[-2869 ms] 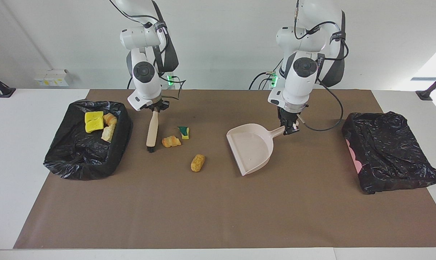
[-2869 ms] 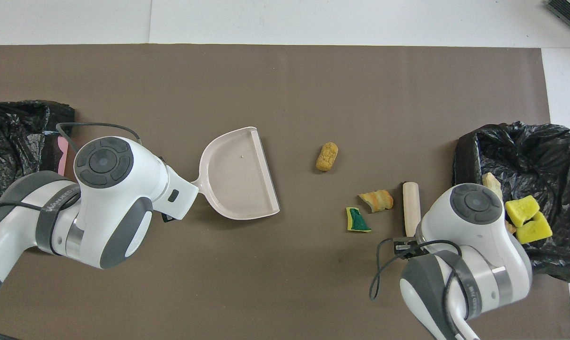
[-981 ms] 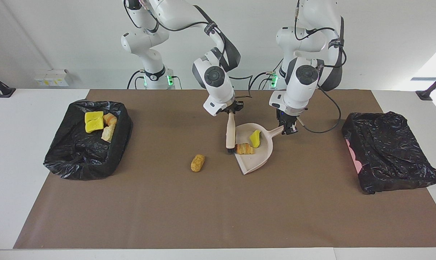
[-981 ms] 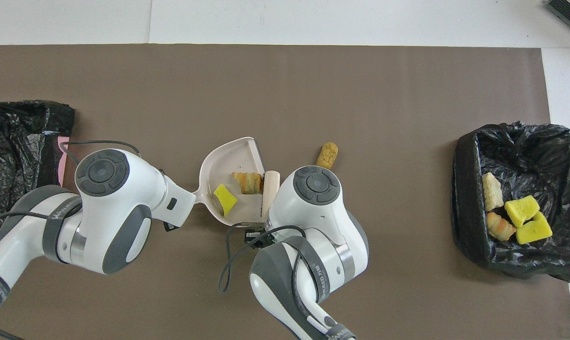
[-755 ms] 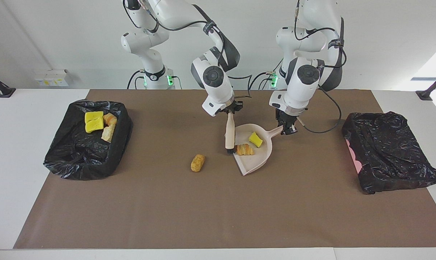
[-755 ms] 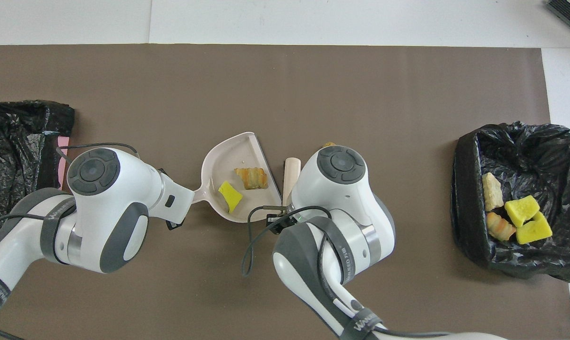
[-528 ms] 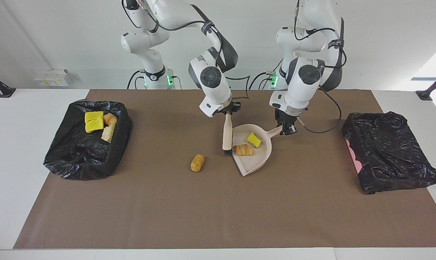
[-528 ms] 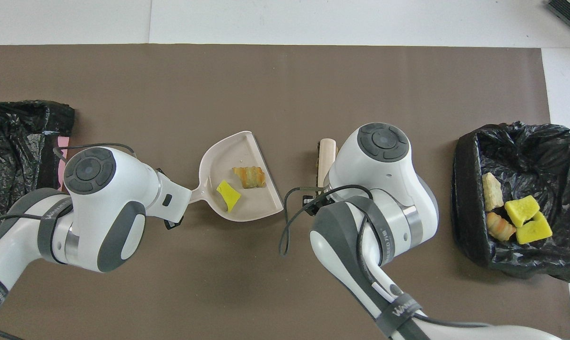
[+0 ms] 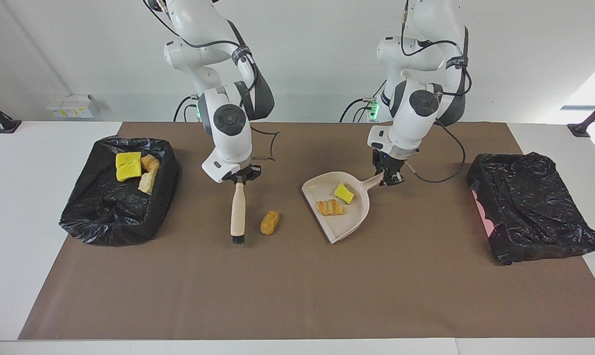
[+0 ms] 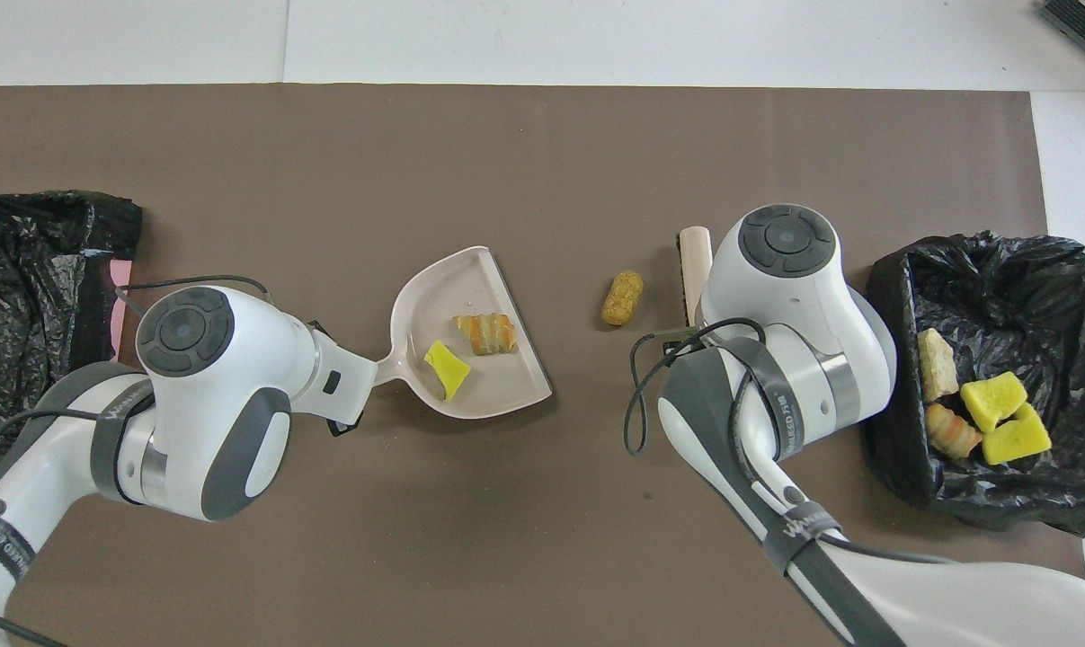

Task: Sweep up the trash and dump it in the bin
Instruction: 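Sweep the last tan piece into the dustpan with the right gripper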

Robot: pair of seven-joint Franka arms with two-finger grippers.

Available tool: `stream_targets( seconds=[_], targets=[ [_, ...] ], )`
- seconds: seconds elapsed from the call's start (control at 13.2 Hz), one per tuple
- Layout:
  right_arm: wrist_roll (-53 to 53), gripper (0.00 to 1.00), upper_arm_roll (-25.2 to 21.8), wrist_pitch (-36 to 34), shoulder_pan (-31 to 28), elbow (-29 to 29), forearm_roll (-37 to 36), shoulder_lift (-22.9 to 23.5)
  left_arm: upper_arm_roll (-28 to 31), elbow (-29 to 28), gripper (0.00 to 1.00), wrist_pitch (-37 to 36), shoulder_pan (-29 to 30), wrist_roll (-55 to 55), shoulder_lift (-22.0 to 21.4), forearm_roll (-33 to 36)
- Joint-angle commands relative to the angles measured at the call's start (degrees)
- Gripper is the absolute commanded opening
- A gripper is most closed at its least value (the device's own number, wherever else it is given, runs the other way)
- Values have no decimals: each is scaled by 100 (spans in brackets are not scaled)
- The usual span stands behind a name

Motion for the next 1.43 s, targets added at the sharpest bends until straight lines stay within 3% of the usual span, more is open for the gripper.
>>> stream_targets(
  seconds=[0.0, 0.3, 0.53, 0.68, 0.98, 1.21, 1.36],
  targets=[
    [-229, 0, 115, 211, 332, -58, -157, 178, 49, -121, 0, 192, -94, -85, -72, -83],
    [-763, 0, 334, 308, 1001, -163, 228, 153, 49, -130, 0, 166, -85, -85, -81, -83],
    [-1247, 0, 712, 299, 1072, -137, 1106, 91, 49, -156, 0, 148, -76, -76, -98, -83],
    [-1284, 0, 766, 273, 1081, -67, 1310, 100, 49, -183, 0, 130, -59, -85, -116, -83],
    [-1266, 0, 704, -51, 696, 3, 1302, -5, 58, -183, 0, 122, -23, -137, -107, -83],
    [-1302, 0, 704, -744, 151, 91, 1293, -453, 58, -148, 0, 121, 46, -585, -90, -91],
    [-1267, 0, 704, -1245, 149, 144, 1258, -725, 67, -130, 0, 95, 91, -813, -98, -100]
  ],
)
